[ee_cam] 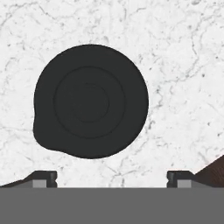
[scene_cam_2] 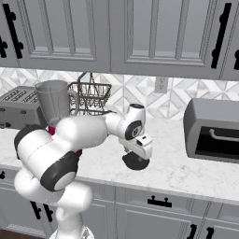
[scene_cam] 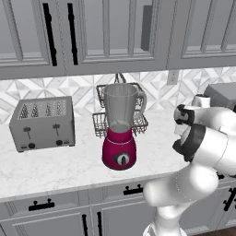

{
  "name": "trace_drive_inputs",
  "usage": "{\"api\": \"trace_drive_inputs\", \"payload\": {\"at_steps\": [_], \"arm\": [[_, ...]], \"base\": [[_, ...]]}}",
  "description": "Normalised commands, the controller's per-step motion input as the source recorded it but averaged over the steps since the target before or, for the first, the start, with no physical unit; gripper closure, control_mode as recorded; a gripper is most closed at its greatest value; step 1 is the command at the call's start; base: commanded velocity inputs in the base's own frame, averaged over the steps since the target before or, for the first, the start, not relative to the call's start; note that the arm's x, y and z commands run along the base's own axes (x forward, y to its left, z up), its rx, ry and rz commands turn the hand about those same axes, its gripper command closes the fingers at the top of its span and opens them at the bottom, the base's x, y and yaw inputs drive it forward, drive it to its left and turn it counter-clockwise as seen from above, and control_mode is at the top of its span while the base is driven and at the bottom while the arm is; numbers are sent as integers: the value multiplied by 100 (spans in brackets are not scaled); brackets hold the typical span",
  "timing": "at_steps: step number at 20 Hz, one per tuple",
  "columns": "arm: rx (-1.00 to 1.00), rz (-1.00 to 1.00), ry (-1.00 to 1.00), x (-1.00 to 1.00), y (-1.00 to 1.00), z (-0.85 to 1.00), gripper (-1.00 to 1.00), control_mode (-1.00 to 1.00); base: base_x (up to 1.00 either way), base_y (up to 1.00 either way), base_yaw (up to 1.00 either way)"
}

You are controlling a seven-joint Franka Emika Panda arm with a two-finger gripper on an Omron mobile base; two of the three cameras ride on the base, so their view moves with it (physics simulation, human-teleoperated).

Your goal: Close the lid blender by securely placing the lid on top.

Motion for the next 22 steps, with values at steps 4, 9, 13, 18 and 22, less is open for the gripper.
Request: {"api": "trace_drive_inputs", "payload": {"at_steps": [4,9,13,18,22], "arm": [[0,0,4,41,-12,-36,-100,-100],[0,0,2,31,-14,-29,-100,-100],[0,0,1,12,-8,-42,-100,-100],[0,-2,0,26,0,-32,-100,-100],[0,-1,0,31,0,-21,-100,-100]], "base": [[0,0,0],[0,0,0],[0,0,0],[0,0,0],[0,0,0]]}}
